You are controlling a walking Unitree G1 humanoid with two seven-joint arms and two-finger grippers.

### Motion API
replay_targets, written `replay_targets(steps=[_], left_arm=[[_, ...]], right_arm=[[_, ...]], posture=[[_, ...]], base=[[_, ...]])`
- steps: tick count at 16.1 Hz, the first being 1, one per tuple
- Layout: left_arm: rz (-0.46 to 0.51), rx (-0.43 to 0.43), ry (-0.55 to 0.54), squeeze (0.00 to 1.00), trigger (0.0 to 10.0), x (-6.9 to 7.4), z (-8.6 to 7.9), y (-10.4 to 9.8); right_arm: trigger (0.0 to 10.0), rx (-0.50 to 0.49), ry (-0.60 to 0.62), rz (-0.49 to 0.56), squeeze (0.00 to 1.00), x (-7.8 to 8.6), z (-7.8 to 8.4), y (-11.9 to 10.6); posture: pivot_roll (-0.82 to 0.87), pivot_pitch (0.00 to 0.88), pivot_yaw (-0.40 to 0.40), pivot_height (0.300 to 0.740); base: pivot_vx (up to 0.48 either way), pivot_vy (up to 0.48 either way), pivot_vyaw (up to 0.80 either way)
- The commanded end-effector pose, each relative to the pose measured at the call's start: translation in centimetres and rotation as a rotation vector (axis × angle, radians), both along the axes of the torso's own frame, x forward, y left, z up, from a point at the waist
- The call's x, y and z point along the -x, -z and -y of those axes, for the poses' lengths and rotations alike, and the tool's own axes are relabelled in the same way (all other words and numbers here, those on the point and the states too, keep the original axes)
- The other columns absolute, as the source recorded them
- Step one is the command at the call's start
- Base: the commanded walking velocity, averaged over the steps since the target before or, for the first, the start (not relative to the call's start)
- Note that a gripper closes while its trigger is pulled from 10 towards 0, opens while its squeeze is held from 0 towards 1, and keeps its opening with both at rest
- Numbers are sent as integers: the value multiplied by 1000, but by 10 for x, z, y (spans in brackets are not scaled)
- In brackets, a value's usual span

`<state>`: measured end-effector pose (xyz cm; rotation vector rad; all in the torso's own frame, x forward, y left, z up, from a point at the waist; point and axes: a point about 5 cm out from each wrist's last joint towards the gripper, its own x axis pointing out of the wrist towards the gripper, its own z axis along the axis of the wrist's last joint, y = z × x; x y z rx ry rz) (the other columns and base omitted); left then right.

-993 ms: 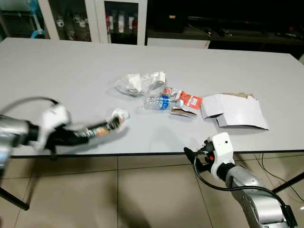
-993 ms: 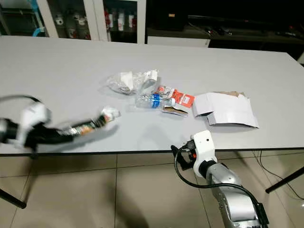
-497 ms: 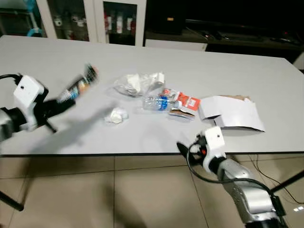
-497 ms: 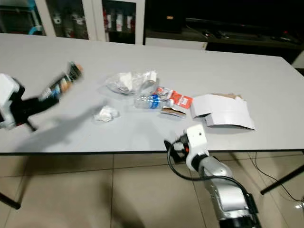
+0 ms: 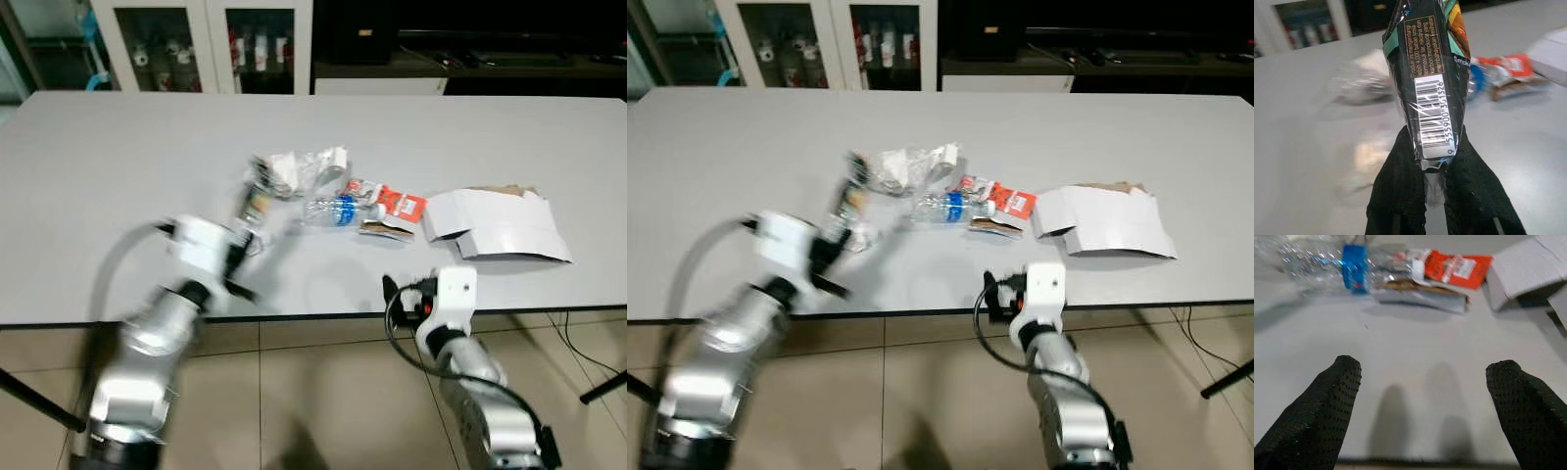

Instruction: Picking trash to rubbish bin

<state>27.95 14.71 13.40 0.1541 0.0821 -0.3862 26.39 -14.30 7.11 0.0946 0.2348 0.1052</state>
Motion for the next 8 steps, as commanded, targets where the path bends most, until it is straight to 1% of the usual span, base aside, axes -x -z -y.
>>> replay_targets(steps=[1, 2, 3, 4, 5, 7, 8], left_arm=[[3, -33, -35, 0, 10000, 5, -2, 6], [3, -36, -62, 0, 10000, 11, -2, 13], [9, -10, -101, 0, 10000, 20, -4, 18], [-5, -23, -132, 0, 10000, 25, -8, 21], [-15, -42, -147, 0, 10000, 29, -9, 23], [-8, -44, -165, 0, 10000, 35, -10, 24], [-7, -60, -170, 0, 10000, 36, -11, 25]], right_arm=[[10000, 12, 15, 24, 0, 1, 0, -3], [10000, 20, -1, 26, 0, 3, -2, -3], [10000, 31, -20, 20, 0, 4, -2, -2], [10000, 30, -37, 18, 0, 4, -2, -3], [10000, 41, -40, 20, 0, 4, 0, -2], [10000, 34, -17, 7, 0, 2, 5, 1], [10000, 37, -18, 7, 0, 1, 5, 1]], posture=[[13, 0, 7, 740], [8, 0, 6, 740], [3, 0, 1, 740], [1, 0, -3, 740], [6, 0, -9, 740], [19, 0, -21, 740], [20, 0, -23, 740]], base=[[0, 0, 0], [0, 0, 0], [0, 0, 0], [0, 0, 0], [0, 0, 0], [0, 0, 0], [0, 0, 0]])
